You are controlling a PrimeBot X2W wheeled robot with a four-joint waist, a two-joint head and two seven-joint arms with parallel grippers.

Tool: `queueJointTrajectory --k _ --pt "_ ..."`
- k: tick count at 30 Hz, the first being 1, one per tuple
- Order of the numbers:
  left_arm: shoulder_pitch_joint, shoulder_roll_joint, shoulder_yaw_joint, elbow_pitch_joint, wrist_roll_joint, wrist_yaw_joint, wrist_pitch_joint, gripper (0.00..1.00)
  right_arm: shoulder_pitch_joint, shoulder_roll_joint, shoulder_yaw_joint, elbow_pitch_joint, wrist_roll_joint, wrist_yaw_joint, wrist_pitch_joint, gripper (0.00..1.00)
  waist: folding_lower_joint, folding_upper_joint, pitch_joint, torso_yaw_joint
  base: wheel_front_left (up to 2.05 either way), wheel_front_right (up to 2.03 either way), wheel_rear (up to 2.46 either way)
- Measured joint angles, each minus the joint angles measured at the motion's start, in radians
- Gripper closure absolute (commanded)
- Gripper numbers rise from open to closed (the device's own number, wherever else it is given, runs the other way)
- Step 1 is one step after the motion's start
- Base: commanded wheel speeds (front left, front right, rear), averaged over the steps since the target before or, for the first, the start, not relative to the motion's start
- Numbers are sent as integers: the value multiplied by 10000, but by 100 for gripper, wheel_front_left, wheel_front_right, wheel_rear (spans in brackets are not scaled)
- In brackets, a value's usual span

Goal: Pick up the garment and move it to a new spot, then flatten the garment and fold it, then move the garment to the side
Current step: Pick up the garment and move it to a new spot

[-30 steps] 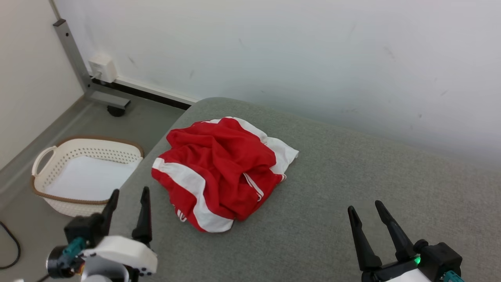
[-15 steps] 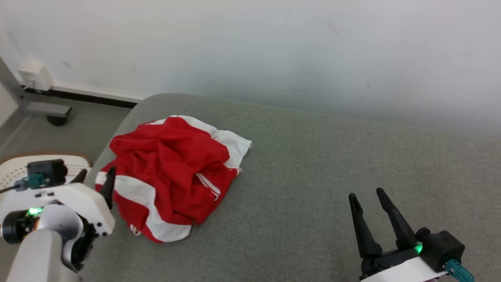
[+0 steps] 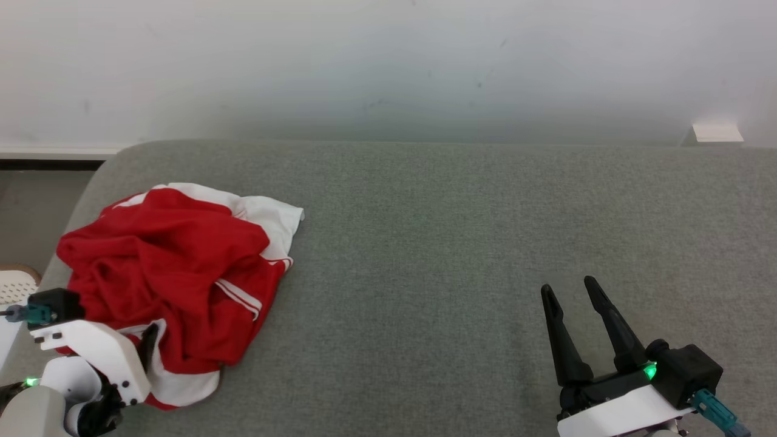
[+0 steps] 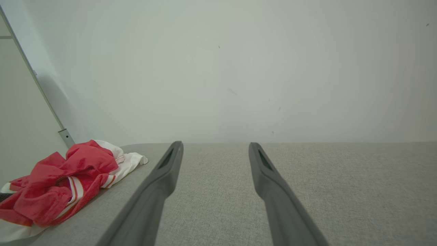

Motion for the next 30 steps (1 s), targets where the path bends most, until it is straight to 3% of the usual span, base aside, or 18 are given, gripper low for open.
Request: queueJointTrajectory --k 1,7,16,30 --pt "-2 29 -23 88 -38 -2 -54 100 -13 8 19 4 0 0 0 0 0 0 50 -67 0 0 0" --pt "-46 244 -324 309 -245 -15 -431 100 -27 10 -48 25 2 0 0 0 0 0 99 -198 0 0 0" --pt "-69 403 -1058 -40 -439 -17 -848 100 119 6 -82 88 63 0 0 0 0 0 -398 205 0 0 0" --pt "-719 961 -1862 -3281 -533 -17 -1026 100 469 8 -90 36 286 2 0 0 -1 -1 -1246 1201 0 0 0"
